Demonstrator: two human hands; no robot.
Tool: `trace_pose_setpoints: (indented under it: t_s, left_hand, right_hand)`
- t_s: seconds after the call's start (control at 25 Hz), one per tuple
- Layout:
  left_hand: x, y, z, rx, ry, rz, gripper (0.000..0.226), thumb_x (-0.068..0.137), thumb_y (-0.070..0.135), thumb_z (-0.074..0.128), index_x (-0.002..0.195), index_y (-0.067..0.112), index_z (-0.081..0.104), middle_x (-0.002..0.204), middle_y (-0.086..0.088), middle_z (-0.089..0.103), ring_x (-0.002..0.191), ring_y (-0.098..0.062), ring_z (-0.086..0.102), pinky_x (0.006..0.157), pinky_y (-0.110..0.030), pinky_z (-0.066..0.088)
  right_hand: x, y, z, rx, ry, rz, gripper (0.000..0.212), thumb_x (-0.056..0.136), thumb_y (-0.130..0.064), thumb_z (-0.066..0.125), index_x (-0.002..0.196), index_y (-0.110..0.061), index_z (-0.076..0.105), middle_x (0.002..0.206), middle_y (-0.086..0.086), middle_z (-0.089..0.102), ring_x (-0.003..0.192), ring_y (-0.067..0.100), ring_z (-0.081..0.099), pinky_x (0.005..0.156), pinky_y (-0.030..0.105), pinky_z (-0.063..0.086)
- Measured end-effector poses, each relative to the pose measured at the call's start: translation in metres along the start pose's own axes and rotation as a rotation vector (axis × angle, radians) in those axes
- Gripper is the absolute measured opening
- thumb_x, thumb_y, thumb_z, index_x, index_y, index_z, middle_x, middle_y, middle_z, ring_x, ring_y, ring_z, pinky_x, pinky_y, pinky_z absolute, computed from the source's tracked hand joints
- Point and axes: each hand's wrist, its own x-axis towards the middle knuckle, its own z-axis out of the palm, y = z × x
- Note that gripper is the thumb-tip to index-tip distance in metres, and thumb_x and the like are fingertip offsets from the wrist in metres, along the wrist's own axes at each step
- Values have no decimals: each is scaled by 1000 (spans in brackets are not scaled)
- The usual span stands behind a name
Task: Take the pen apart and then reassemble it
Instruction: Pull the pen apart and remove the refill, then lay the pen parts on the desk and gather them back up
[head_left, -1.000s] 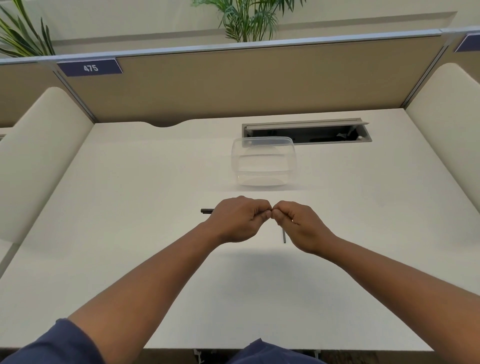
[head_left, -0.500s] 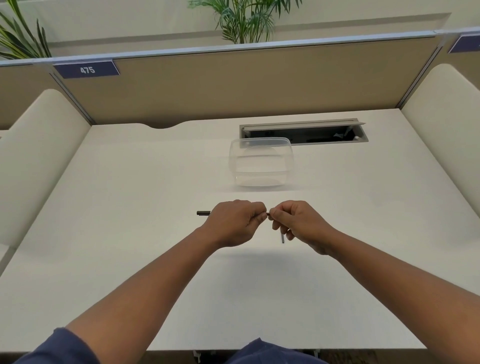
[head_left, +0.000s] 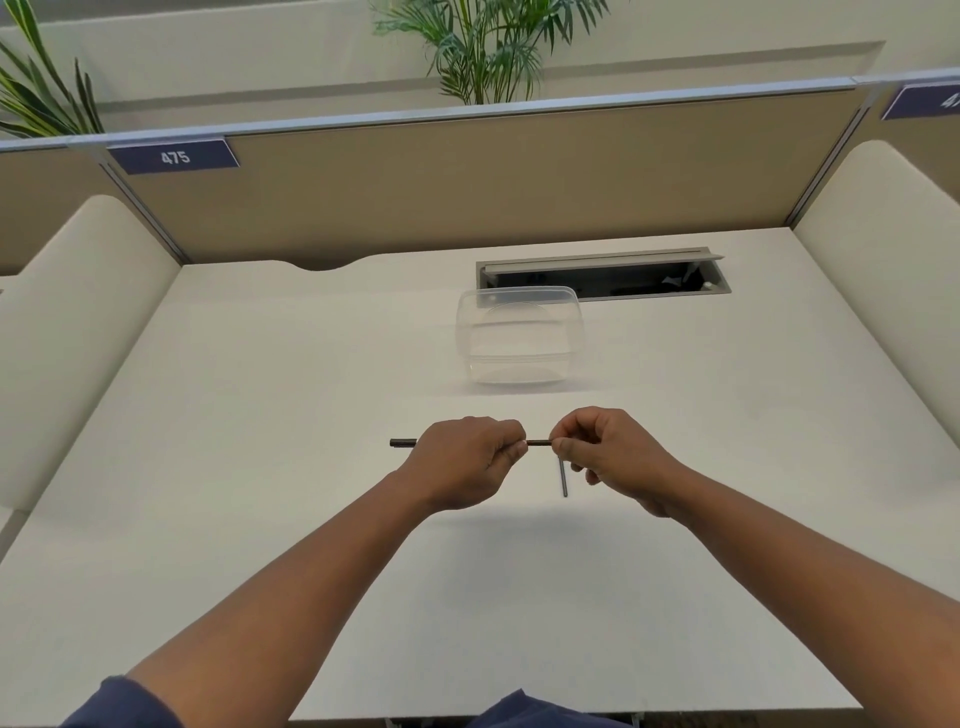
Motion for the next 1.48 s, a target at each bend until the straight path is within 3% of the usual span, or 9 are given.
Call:
trace_pose_setpoints:
  t_s: [0.12, 0.28, 0.52, 0.72, 0.88, 0.96, 1.12, 1.48]
  left_hand:
    - [-2, -3, 4, -30, -14, -24, 27, 103, 44, 35, 89, 26, 49, 77, 6, 58, 73, -19, 53, 65, -40, 50]
    - [-1, -3, 11, -102, -24, -25, 24, 103, 42, 36, 88, 28, 49, 78, 7, 56, 75, -18, 53, 68, -42, 51]
    - [3, -5, 20, -195, -65, 30, 22, 106, 33, 38, 104, 23, 57, 87, 6, 56, 83, -20, 53, 75, -44, 51]
    - [5, -7, 28, -206, -105, 25, 22, 106, 30, 40, 112, 23, 60, 92, 5, 57, 87, -20, 54, 79, -44, 51]
    - [4, -10, 31, -206, -125, 13, 23, 106, 29, 41, 115, 23, 61, 94, 4, 59, 89, -21, 55, 81, -45, 51]
    - [5, -11, 31, -193, -128, 6, 23, 106, 29, 41, 115, 22, 61, 94, 2, 60, 89, -22, 55, 80, -45, 51]
    - [7, -12, 31, -201, -127, -10, 22, 106, 28, 41, 112, 22, 61, 91, 4, 57, 85, -21, 53, 78, -44, 51]
    - [12, -12, 30, -199, -136, -9, 20, 105, 26, 41, 108, 19, 60, 91, 1, 60, 87, -23, 54, 78, -46, 51]
  right_hand:
    - [-1, 12, -11, 13, 33, 49, 9, 90, -18, 70, 83, -22, 75, 76, -11, 67, 62, 3, 54, 59, 24, 46]
    - [4, 43, -19, 31, 193, 129, 6, 90, -17, 72, 85, -18, 75, 81, 1, 59, 71, 14, 47, 64, 27, 39]
    - [17, 82, -23, -7, 334, 320, 9, 86, -16, 70, 79, -11, 70, 81, 7, 72, 69, 19, 61, 62, 32, 48]
    - [31, 98, -22, -118, 417, 406, 13, 81, -16, 66, 74, -5, 68, 77, 8, 74, 69, 24, 64, 60, 33, 48]
    - [42, 101, -16, -189, 420, 430, 14, 75, -14, 64, 71, -1, 63, 75, 11, 72, 68, 26, 62, 59, 31, 43]
    - [46, 100, -13, -215, 426, 436, 7, 71, -14, 62, 70, -7, 63, 72, 15, 67, 63, 24, 54, 58, 31, 40]
    - [51, 100, -11, -273, 436, 440, 4, 65, -15, 61, 65, -14, 57, 65, 6, 57, 58, 24, 49, 55, 31, 38]
    - [52, 104, -12, -304, 430, 454, 9, 69, -18, 66, 70, -13, 58, 68, 8, 58, 62, 24, 50, 57, 31, 38]
